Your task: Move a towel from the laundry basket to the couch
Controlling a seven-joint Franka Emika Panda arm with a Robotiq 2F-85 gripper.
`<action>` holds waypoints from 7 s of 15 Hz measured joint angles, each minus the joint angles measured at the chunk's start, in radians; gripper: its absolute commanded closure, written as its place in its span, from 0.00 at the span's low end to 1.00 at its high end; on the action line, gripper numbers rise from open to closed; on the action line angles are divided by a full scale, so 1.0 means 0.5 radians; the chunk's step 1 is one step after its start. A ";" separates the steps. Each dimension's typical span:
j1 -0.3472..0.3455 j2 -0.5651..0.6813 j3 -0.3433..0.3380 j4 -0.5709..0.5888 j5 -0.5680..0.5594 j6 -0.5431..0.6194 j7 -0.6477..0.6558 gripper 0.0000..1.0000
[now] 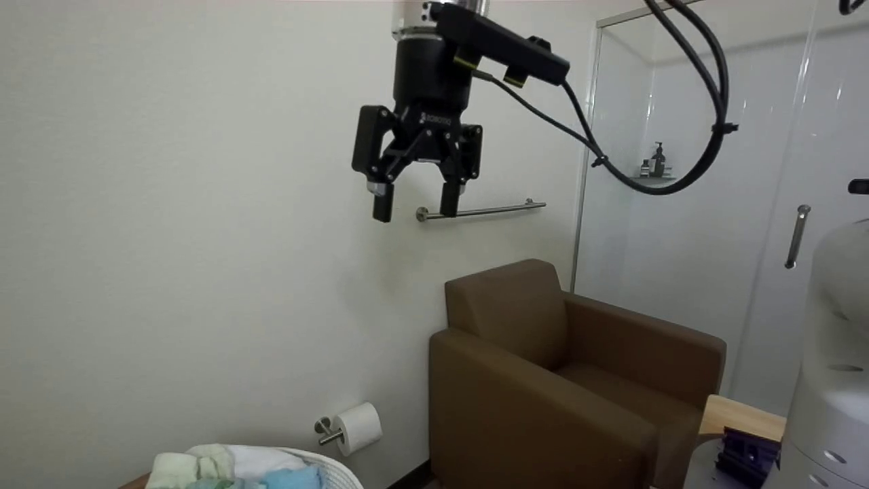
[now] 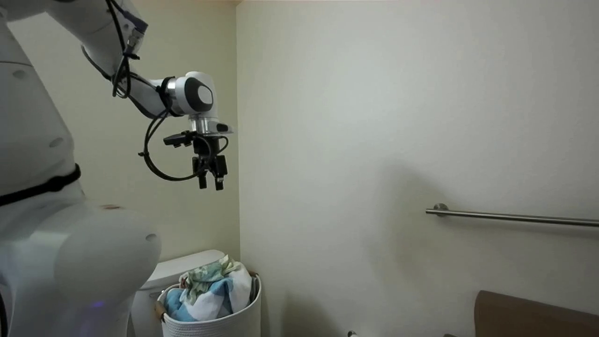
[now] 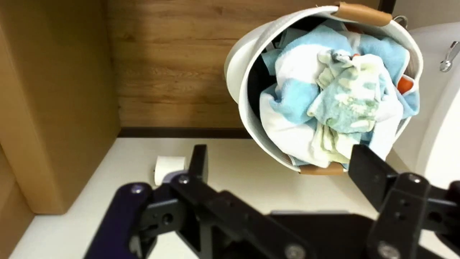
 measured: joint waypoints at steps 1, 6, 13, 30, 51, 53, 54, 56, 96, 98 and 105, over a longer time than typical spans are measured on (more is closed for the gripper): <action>0.002 0.071 0.033 0.029 -0.060 0.085 0.006 0.00; 0.084 0.559 0.158 0.202 -0.351 0.551 0.055 0.00; 0.557 1.400 -0.031 0.579 -0.790 0.862 0.121 0.00; 1.131 2.408 -0.522 1.410 -0.823 0.525 0.125 0.53; 0.466 1.978 -0.103 0.964 -0.059 0.807 -1.092 0.91; 0.408 1.787 -0.126 0.838 -0.059 0.801 -1.094 0.91; 0.393 1.688 -0.151 0.778 -0.061 0.786 -1.094 0.91; 0.386 1.483 -0.232 0.659 -0.082 0.737 -1.084 0.91; -1.131 0.220 -1.494 -0.222 -1.076 0.660 -0.574 0.92; -1.119 0.265 -1.470 -0.205 -1.072 0.720 -0.485 0.92; -1.093 0.999 -1.499 0.430 -0.906 0.747 -0.108 0.92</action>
